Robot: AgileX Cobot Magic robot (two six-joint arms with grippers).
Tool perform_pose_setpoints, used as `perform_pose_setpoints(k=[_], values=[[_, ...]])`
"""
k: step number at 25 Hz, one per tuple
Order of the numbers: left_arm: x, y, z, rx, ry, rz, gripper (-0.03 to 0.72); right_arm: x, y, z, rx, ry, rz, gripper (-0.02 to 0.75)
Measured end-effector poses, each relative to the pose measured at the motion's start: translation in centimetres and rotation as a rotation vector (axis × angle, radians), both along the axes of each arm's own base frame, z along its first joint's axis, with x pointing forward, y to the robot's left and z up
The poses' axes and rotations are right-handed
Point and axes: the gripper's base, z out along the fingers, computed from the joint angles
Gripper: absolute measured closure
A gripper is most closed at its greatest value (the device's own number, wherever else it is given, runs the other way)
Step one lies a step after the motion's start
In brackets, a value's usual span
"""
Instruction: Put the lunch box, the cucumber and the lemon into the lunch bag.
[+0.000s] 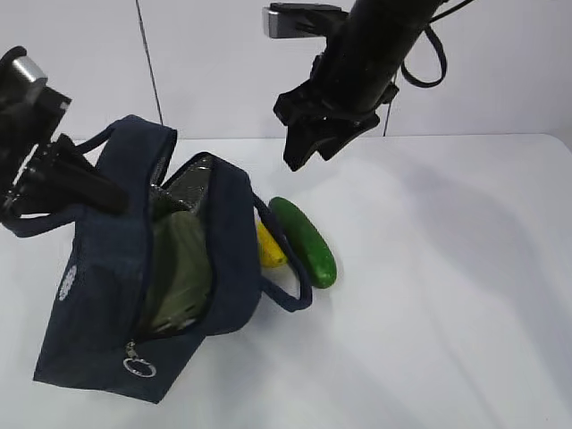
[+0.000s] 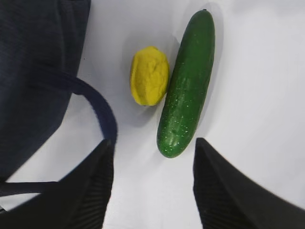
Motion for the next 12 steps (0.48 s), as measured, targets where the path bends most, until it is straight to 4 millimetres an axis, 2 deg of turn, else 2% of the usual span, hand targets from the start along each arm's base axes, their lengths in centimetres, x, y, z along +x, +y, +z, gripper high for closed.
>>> perform_pose_setpoints(k=[7,12], values=[[-0.4,2.1,-1.0,0.167,0.071,0.007,0.688,0.0,-0.6,0.3,-0.045,-0.010,-0.054,0.349],[-1.1,2.9,-0.8,0.266,0.085,0.006,0.688,0.1,-0.6,0.3,-0.052,-0.012,-0.056,0.349]])
